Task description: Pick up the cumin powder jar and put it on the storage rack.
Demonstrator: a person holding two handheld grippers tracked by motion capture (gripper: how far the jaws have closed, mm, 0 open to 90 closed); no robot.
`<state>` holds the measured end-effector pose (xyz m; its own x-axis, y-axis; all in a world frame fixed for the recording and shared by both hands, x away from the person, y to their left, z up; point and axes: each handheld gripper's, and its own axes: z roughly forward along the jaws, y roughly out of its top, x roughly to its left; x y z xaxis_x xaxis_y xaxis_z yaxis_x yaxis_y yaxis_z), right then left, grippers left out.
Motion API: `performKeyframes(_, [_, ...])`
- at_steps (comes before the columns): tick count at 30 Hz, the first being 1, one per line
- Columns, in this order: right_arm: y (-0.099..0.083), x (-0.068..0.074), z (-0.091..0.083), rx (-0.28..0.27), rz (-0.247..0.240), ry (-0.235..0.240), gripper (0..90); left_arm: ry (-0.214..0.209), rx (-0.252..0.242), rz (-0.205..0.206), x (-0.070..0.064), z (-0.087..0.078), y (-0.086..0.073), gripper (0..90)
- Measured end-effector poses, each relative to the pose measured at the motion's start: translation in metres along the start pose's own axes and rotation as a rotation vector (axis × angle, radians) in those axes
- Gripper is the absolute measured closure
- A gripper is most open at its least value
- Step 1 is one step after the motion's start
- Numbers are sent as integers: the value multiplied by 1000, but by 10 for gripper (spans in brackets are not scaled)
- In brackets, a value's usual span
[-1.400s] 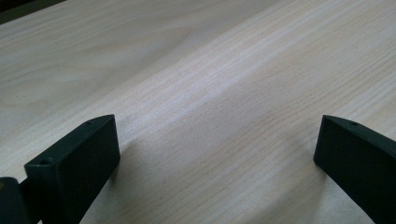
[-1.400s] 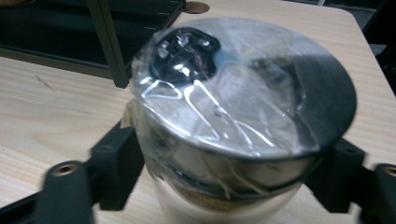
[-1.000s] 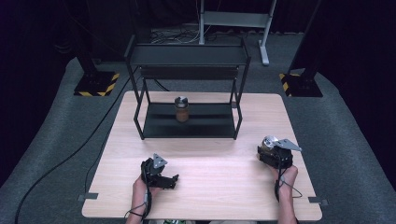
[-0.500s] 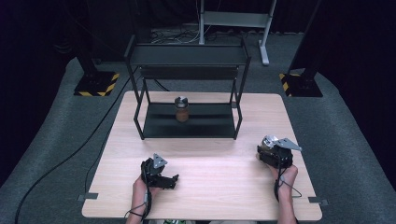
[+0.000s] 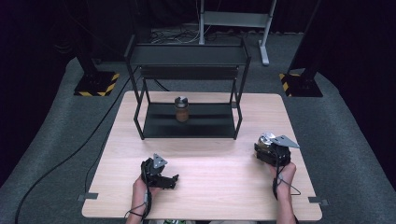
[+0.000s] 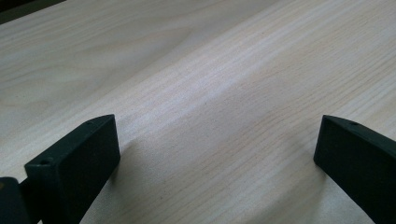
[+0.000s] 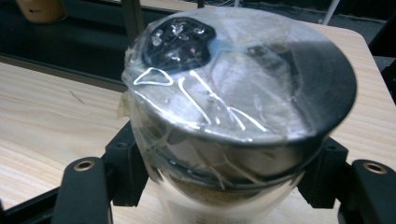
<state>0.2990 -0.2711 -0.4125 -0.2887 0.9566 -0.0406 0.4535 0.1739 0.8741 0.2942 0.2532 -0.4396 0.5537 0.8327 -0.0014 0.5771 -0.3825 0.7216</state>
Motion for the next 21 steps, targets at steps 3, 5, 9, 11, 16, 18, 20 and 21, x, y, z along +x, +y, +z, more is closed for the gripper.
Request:
performKeyframes(3, [3,3,1,2,-7,8,303,0,-1,-1,0,0,0,0])
performKeyframes(5, [4,4,1,1,-12,13,303,0,0,-1,0,0,0,0])
performKeyframes(9, [6,6,2,0,-17,24,303,0,0,0,0,0,0,0])
performKeyframes(11, [8,7,2,0,-21,28,303,0,-1,-2,0,0,0,0])
performKeyframes(16, [11,10,4,1,-34,39,303,0,-1,-2,0,0,0,0])
performKeyframes(18, [12,12,5,1,-38,43,303,0,-1,-1,0,0,0,0])
performKeyframes(20, [13,13,6,1,-40,49,303,0,-1,-2,0,0,0,0])
performKeyframes(21, [13,14,6,3,-38,51,303,0,-1,-2,0,0,0,0])
